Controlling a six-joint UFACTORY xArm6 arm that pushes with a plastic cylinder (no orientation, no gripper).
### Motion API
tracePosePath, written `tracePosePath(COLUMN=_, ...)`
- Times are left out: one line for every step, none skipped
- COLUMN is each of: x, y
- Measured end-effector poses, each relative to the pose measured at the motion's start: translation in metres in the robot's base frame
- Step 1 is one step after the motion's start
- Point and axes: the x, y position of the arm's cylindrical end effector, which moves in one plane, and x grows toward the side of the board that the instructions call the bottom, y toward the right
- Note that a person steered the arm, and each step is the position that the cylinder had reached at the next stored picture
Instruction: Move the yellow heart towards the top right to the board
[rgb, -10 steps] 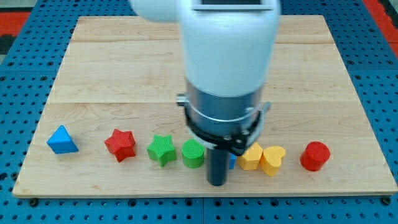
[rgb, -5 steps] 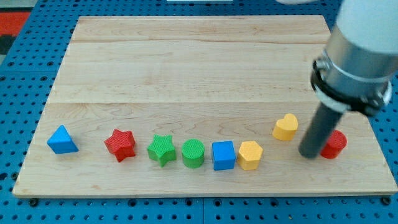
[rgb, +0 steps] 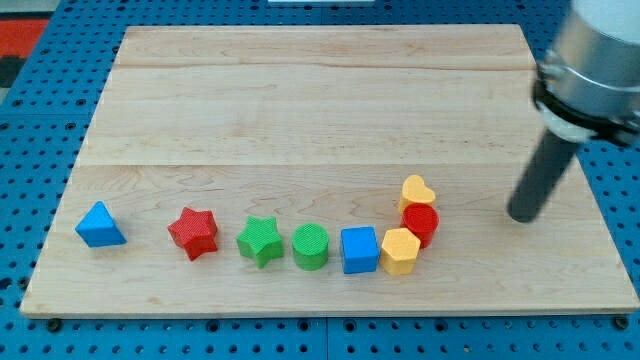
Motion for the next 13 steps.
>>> tracePosePath(x=0.036, y=-0.027)
tracePosePath(x=0.087, y=-0.031)
tracePosePath(x=0.073, y=-0.085)
tracePosePath(x=0.026, y=-0.112)
tracePosePath(x=-0.022, y=-0.115)
tracePosePath(x=-0.051, y=-0.126)
tracePosePath(x=-0.072, y=-0.089)
tracePosePath(x=-0.139, y=-0.123)
tracePosePath(x=-0.173, y=-0.107)
tracePosePath(x=-0.206, y=-0.098)
tracePosePath(x=-0.175, y=-0.138)
tracePosePath(x=-0.201, y=-0.175)
tracePosePath(x=-0.219, y=-0.151)
